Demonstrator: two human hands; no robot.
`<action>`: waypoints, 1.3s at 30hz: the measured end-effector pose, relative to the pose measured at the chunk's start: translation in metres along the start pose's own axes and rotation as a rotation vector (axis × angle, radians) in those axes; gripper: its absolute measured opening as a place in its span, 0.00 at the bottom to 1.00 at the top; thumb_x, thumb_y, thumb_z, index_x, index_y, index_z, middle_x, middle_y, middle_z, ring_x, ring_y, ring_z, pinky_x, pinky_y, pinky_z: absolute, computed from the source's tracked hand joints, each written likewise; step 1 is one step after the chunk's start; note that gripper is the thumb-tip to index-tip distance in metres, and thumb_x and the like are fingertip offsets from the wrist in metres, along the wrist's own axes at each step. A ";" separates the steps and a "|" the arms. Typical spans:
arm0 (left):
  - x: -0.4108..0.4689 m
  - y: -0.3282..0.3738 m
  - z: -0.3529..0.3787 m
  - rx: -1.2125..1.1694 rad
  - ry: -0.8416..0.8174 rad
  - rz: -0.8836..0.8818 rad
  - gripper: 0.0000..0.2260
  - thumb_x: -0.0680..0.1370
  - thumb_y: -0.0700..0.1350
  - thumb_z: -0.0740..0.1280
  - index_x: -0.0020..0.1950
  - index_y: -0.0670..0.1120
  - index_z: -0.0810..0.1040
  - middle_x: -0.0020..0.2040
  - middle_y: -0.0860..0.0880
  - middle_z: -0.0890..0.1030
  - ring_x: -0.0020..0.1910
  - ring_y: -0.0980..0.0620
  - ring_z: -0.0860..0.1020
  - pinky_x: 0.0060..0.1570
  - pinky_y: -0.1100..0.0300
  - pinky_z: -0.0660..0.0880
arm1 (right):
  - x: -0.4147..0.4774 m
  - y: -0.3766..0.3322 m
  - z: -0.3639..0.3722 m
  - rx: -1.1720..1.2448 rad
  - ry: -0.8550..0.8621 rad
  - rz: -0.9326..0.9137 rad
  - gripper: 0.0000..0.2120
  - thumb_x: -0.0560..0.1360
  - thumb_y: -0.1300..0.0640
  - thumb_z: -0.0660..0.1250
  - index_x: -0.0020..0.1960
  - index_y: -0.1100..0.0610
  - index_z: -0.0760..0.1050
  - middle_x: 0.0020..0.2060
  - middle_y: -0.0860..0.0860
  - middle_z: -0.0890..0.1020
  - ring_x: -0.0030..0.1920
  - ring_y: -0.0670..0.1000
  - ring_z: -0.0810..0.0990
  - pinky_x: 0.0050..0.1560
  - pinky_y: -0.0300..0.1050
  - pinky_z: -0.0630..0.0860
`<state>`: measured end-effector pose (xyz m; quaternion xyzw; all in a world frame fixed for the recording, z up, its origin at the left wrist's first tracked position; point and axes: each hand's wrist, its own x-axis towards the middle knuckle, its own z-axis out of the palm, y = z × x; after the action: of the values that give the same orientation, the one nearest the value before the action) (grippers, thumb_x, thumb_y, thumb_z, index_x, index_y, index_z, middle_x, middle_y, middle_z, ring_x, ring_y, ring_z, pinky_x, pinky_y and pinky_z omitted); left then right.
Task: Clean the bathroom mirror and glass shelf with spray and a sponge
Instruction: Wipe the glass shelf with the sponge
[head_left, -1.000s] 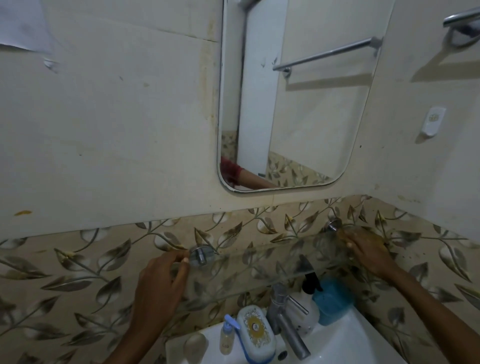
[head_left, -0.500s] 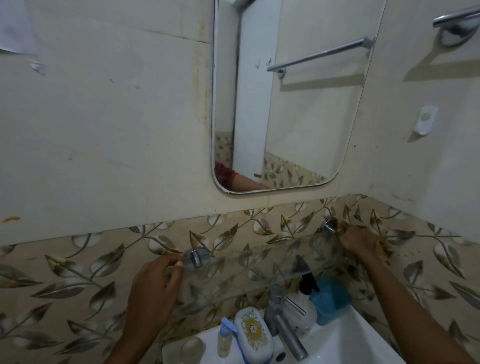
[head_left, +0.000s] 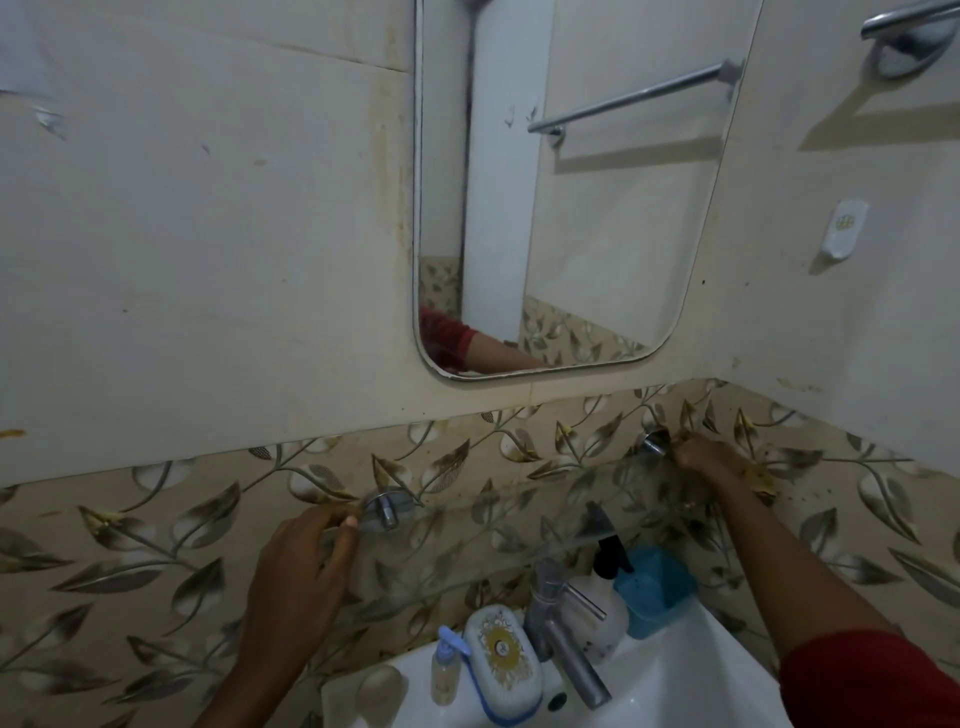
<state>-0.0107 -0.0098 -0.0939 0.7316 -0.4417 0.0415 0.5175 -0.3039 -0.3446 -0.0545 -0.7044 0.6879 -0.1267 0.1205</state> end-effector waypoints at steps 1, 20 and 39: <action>0.000 0.000 0.001 0.004 0.003 -0.002 0.06 0.78 0.42 0.64 0.49 0.47 0.80 0.44 0.51 0.79 0.46 0.50 0.74 0.44 0.55 0.68 | -0.004 -0.001 0.001 0.001 0.010 0.008 0.18 0.80 0.55 0.51 0.64 0.61 0.70 0.66 0.62 0.71 0.66 0.62 0.70 0.66 0.52 0.66; -0.003 0.006 -0.005 -0.002 0.000 0.048 0.12 0.73 0.48 0.59 0.48 0.46 0.79 0.44 0.50 0.81 0.45 0.48 0.78 0.47 0.51 0.75 | -0.151 -0.068 0.068 0.162 0.111 -0.205 0.22 0.80 0.48 0.45 0.71 0.50 0.62 0.75 0.56 0.59 0.76 0.58 0.49 0.74 0.62 0.41; -0.037 -0.047 -0.105 -0.147 0.195 0.001 0.12 0.76 0.32 0.61 0.52 0.44 0.79 0.50 0.47 0.81 0.52 0.49 0.77 0.51 0.59 0.71 | -0.383 -0.222 0.138 0.207 0.144 -0.669 0.33 0.80 0.47 0.36 0.50 0.46 0.81 0.52 0.43 0.84 0.57 0.52 0.81 0.62 0.53 0.57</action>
<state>0.0409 0.0989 -0.0981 0.6840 -0.3915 0.0803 0.6103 -0.0565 0.0433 -0.1123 -0.8639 0.4096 -0.2774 0.0943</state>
